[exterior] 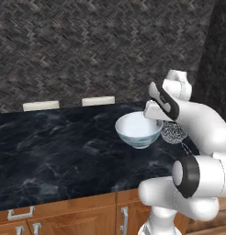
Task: Pick the strainer and bowl and place them in the sink. Then turn on the water.
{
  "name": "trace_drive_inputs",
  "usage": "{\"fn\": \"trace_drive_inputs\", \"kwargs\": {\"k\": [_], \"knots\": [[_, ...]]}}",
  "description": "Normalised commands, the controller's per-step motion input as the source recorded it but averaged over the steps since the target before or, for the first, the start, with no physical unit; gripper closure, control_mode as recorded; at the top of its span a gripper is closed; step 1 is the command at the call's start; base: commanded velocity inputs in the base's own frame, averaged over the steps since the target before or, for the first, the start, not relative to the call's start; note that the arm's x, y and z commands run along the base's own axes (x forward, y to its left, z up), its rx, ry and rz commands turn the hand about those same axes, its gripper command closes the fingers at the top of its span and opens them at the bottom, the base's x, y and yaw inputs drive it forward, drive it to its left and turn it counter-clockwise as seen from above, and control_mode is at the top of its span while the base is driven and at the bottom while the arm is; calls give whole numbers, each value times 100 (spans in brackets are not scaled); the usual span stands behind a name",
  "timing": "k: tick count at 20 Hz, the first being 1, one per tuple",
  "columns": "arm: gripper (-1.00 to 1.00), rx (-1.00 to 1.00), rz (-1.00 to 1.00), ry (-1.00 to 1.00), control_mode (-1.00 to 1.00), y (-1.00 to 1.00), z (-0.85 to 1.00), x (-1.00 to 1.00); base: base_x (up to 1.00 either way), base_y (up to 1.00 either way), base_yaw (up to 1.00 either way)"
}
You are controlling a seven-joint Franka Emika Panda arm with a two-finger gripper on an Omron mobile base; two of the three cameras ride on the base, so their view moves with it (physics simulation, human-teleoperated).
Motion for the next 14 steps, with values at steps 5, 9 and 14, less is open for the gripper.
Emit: {"fn": "trace_drive_inputs", "kwargs": {"k": [5, 9, 14], "knots": [[100, 6, -10, 0, -100, -14, 75, -37, 0, 0, 0], [100, 5, -10, 0, -100, -13, 32, -13, 0, 0, 0], [100, 5, -4, 1, -100, -8, 29, -11, 0, 0, 0]]}}
